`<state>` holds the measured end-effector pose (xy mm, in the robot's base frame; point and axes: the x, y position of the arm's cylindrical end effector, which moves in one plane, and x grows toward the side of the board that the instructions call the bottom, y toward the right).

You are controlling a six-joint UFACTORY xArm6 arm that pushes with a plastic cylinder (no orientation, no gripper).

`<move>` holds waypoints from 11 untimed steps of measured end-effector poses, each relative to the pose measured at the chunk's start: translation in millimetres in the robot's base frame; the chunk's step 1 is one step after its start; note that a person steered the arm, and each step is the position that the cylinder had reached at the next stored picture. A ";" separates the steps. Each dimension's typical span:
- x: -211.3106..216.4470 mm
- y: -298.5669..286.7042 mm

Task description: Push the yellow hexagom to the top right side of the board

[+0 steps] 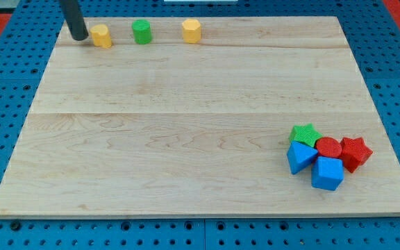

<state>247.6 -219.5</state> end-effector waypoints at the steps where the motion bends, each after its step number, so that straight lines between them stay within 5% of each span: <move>1: -5.6 53.9; 3: -21.0 116.9; 4: -30.5 65.4; 5: -44.6 126.2; 6: -10.2 215.0; 8: 53.8 273.9; 9: 40.1 335.2; 10: 2.5 339.7; 11: 59.1 342.8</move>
